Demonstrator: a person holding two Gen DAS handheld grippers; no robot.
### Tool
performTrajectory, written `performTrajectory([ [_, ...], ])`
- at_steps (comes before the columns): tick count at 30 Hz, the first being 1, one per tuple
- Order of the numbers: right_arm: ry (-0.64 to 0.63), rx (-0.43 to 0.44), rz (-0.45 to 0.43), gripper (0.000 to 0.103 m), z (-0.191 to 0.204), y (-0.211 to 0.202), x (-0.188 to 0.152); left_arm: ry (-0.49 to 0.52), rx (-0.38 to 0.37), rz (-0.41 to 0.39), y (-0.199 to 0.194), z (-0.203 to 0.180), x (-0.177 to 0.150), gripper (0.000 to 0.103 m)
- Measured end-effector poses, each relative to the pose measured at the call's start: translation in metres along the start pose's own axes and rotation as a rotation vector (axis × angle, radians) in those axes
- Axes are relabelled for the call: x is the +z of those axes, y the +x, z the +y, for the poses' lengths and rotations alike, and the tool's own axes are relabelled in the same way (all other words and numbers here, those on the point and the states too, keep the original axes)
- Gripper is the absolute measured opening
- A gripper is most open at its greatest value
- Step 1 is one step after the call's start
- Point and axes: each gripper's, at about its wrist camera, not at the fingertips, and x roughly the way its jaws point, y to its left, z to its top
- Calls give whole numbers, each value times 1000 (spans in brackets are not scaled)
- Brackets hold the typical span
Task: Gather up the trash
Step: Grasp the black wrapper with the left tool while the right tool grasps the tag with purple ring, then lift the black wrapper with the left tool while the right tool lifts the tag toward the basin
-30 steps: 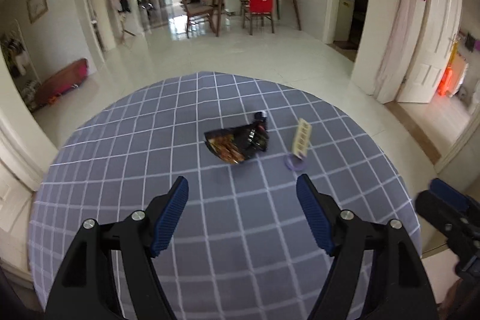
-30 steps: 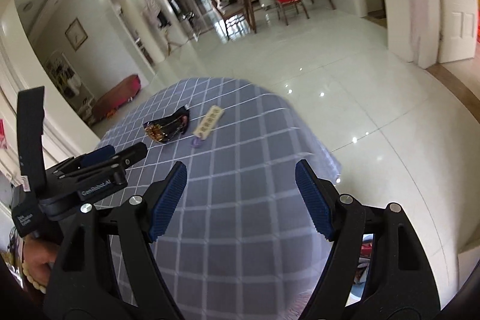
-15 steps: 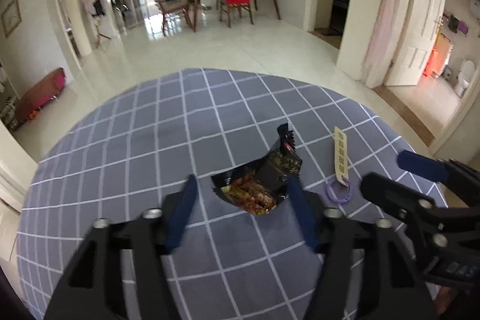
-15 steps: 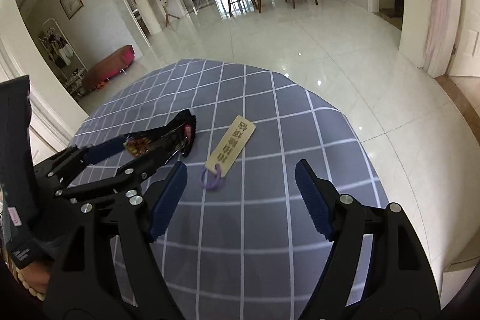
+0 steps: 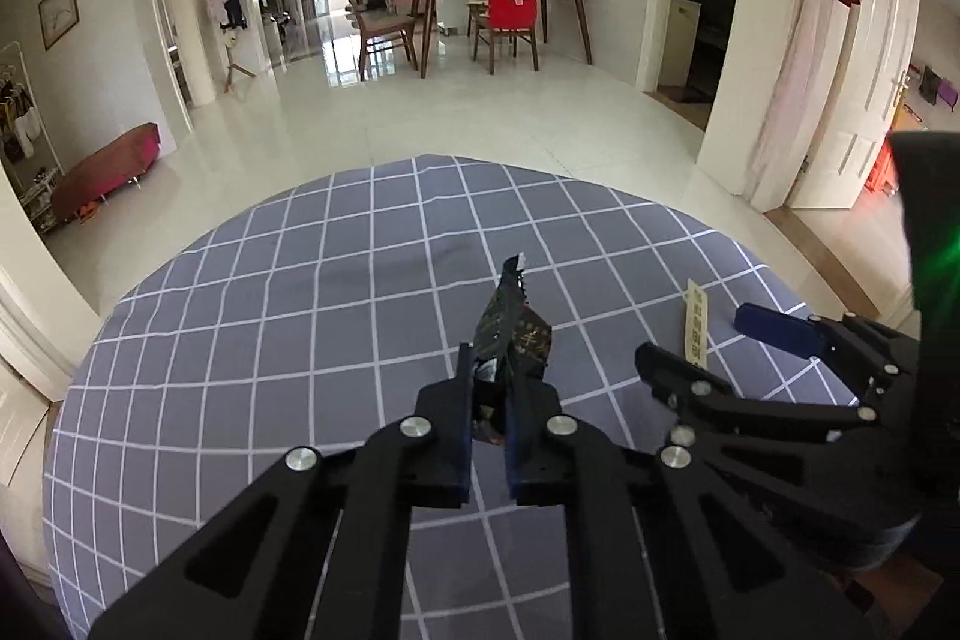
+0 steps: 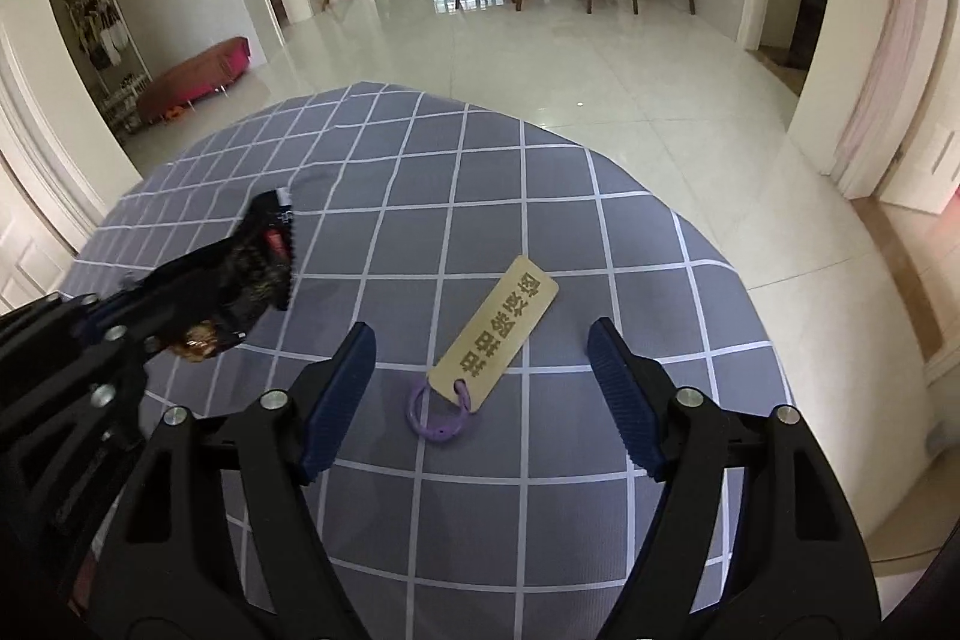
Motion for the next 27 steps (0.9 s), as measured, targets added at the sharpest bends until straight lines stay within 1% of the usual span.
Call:
performTrajectory([
  [1,-4,-15,-1,55,0,0,0,0,1,0,-1,-1,-1,8],
  [3,-19,-51,-2,33,-3,-1,-1,-9,-9,7,-2,-2,-3,8],
  [4,-23,-58,-2,30,-6,-1,-2,-14,-16,10,-3,-3,-4,8],
  [5,-18,-50,-3,21,-11,-3,-3,-19,-22,14,-5,-4,-6,8],
  [6,-9,-31,-4,17,-16,-4,-3,-21,-24,13,-8,-6,-7,8],
  [9,63,76,-8,11,-40,-9,-9,-20,-33,9,-17,-14,-13,8],
  [10,77,91,-10,10,-44,-12,-12,-16,-38,6,-22,-17,-15,8],
  [12,95,120,-21,4,-51,-20,-17,-16,-46,5,-29,-20,-19,8],
  [15,136,179,-23,2,-60,-32,-30,-17,-53,3,-39,-28,-24,8],
  [19,159,200,-31,2,-64,-47,-42,-15,-62,0,-52,-36,-31,8],
  [21,186,230,-36,2,-66,-55,-49,-10,-66,-7,-60,-44,-36,8],
  [24,202,244,-35,2,-72,-62,-55,-14,-71,-18,-69,-52,-39,8],
  [25,222,266,-35,2,-76,-63,-57,-10,-69,-20,-71,-55,-41,8],
  [26,242,270,-41,3,-79,-64,-56,-8,-61,-23,-73,-57,-42,8],
  [27,251,249,-46,3,-81,-65,-56,-7,-51,-25,-73,-58,-41,8],
])
